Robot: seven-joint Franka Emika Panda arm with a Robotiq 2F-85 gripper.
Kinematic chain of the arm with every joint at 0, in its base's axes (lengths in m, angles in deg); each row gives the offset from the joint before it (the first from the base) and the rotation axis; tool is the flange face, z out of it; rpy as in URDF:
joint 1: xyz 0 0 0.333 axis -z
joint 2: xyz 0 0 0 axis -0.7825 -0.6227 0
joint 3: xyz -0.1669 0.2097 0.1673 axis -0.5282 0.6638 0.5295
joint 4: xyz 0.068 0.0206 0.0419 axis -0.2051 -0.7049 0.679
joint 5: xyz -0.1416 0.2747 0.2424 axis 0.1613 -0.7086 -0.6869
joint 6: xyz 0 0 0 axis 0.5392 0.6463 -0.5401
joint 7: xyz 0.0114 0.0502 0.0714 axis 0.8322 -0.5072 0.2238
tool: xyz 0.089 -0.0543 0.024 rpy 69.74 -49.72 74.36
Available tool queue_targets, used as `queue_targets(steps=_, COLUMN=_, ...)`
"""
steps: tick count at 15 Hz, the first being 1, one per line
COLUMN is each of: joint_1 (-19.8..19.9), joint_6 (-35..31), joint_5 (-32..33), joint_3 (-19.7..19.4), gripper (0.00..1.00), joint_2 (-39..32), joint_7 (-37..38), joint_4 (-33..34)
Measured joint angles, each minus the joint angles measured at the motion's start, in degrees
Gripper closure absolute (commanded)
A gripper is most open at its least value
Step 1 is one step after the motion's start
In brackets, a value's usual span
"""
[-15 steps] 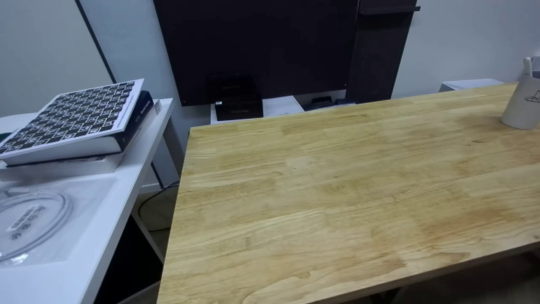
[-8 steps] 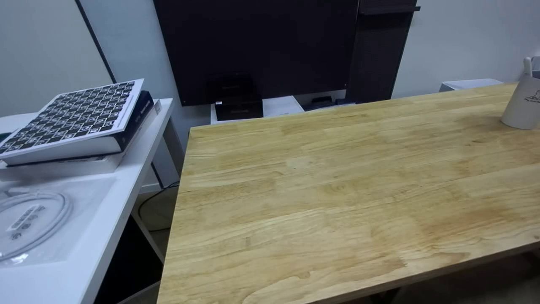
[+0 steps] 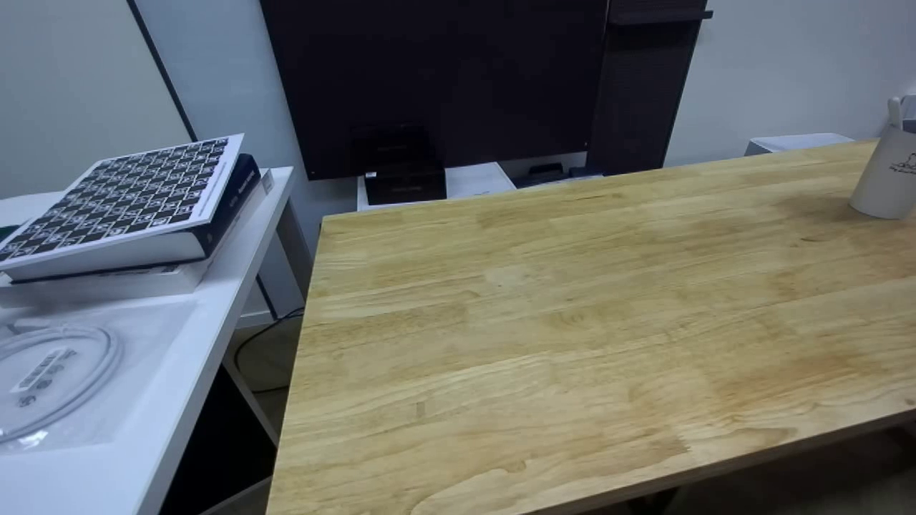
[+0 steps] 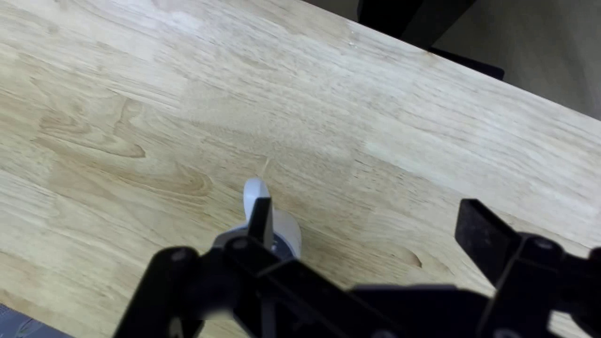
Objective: Remove the spoon from the mug and put it on the table
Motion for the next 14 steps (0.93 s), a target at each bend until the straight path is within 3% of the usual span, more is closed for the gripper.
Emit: queue_targets(steps=14, joint_1=2.3, joint_6=-7.1, joint_5=2.5, joint_3=-1.9, gripper=0.00, joint_2=-16.4, joint_7=-3.6, joint_4=12.6)
